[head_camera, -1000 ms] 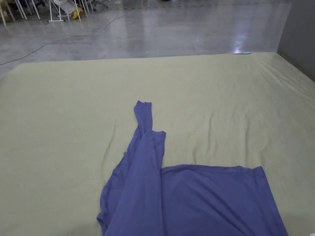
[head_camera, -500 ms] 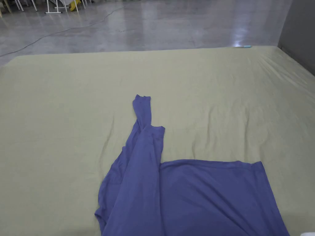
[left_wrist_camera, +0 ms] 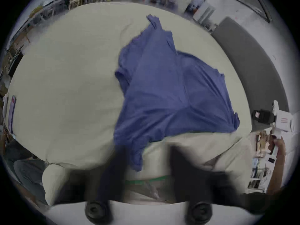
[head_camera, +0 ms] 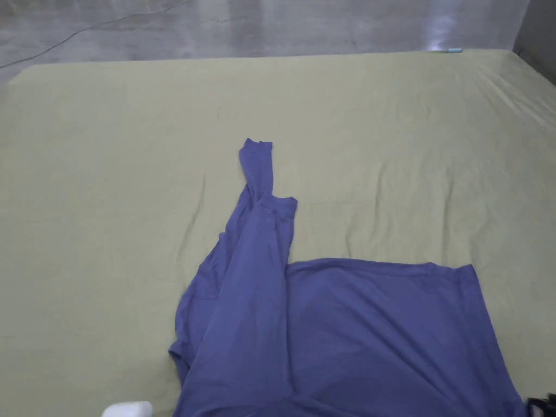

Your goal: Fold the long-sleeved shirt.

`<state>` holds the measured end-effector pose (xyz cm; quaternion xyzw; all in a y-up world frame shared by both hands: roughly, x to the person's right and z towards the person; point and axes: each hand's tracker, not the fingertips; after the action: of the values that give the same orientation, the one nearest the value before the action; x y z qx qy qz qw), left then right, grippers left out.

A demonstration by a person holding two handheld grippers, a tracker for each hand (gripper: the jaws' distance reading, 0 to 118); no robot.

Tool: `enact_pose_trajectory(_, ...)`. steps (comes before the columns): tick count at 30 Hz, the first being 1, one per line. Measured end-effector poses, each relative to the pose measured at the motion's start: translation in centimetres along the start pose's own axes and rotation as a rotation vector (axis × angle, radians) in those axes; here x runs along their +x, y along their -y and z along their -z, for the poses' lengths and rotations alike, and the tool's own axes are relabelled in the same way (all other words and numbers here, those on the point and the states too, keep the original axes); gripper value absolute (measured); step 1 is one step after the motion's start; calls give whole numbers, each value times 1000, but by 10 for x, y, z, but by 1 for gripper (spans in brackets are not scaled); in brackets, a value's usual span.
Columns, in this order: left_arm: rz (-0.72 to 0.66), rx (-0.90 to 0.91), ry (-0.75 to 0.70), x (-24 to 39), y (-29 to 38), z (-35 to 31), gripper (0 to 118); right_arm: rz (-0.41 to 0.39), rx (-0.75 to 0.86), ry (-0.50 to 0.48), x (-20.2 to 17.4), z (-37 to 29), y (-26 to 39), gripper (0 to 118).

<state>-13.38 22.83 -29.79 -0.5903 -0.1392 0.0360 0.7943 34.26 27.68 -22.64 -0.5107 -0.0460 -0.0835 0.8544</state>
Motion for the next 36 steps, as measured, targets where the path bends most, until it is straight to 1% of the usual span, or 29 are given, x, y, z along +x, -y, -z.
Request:
enact_pose_trajectory(1, 5, 10, 5, 7, 2, 0, 0, -3, -14, 3, -9, 6, 5, 2)
enact_pose_trajectory(2, 13, -16, 39, 13, -4, 5, 0, 16, -47, -64, -12, 13, 8, 2)
enact_pose_trajectory(3, 21, -28, 90, 20, -14, 8, 0, 62, -88, -189, -8, 26, 13, 2)
enact_pose_trajectory(4, 18, -12, 94, 26, -36, 19, 0, 118, -126, -290, -7, 34, 16, 2)
enact_pose_trajectory(5, 64, 0, 94, 36, -59, 22, 0, 152, -134, -317, -9, 37, 19, 2)
enact_pose_trajectory(6, 120, 24, 89, 45, -83, 26, 0, 144, -124, -306, -12, 38, 21, 2)
enact_pose_trajectory(7, 165, 67, 60, 55, -114, 30, 0, 88, -105, -245, -27, 34, 23, 2)
enact_pose_trajectory(9, 188, 134, 40, 70, -178, 44, 0, 20, -104, -238, -40, 33, 27, 2)
enact_pose_trajectory(10, 182, 134, 20, 81, -215, 56, 2, 20, -108, -249, -44, 32, 30, 2)
enact_pose_trajectory(11, 172, 144, 13, 88, -240, 65, 30, 26, -115, -271, -42, 31, 30, 2)
enact_pose_trajectory(12, 169, 157, 2, 100, -269, 76, 78, 30, -132, -292, -43, 32, 31, 2)
enact_pose_trajectory(13, 191, 150, -17, 113, -297, 91, 118, 41, -142, -305, -44, 33, 33, 2)
enact_pose_trajectory(14, 215, 131, -37, 122, -317, 106, 118, 47, -146, -312, -45, 34, 34, 2)
enact_pose_trajectory(15, 250, 44, -36, 132, -329, 123, 118, 53, -151, -324, -41, 34, 33, 2)
enact_pose_trajectory(16, 289, 116, -94, 140, -358, 136, 118, 56, -157, -327, -41, 36, 34, 2)
enact_pose_trajectory(17, 302, 85, -115, 145, -373, 149, 118, 60, -162, -327, -41, 38, 35, 2)
enact_pose_trajectory(18, 290, 52, -150, 148, -388, 162, 118, 66, -172, -327, -40, 41, 36, 2)
enact_pose_trajectory(19, 275, 43, -153, 151, -400, 176, 118, 74, -185, -331, -35, 45, 37, 2)
enact_pose_trajectory(22, 304, 29, -161, 172, -403, 193, 105, 89, -222, -329, -33, 55, 41, 2)
enact_pose_trajectory(26, 403, -8, -257, 184, -411, 230, 104, 94, -245, -340, -29, 58, 43, 2)
enact_pose_trajectory(27, 402, -26, -258, 180, -413, 239, 104, 97, -245, -344, -27, 57, 44, 2)
enact_pose_trajectory(29, 337, -63, -289, 165, -416, 255, 104, 110, -242, -351, -25, 54, 46, 2)
enact_pose_trajectory(30, 297, -57, -217, 159, -416, 254, 104, 119, -241, -353, -24, 53, 47, 2)
enact_pose_trajectory(31, 247, -62, -176, 152, -417, 248, 100, 128, -245, -359, -21, 53, 48, 2)
enact_pose_trajectory(32, 210, -77, -124, 152, -421, 245, 81, 134, -249, -362, -20, 54, 49, 2)
enact_pose_trajectory(33, 206, -95, -85, 153, -425, 240, 56, 141, -252, -365, -19, 55, 50, 2)
enact_pose_trajectory(34, 232, -91, -60, 156, -428, 234, 26, 152, -256, -369, -19, 56, 51, 2)
enact_pose_trajectory(35, 262, -80, -94, 157, -431, 229, 1, 156, -262, -373, -19, 58, 51, 2)
enact_pose_trajectory(36, 266, -73, -87, 158, -431, 220, 1, 156, -267, -376, -19, 58, 50, 2)
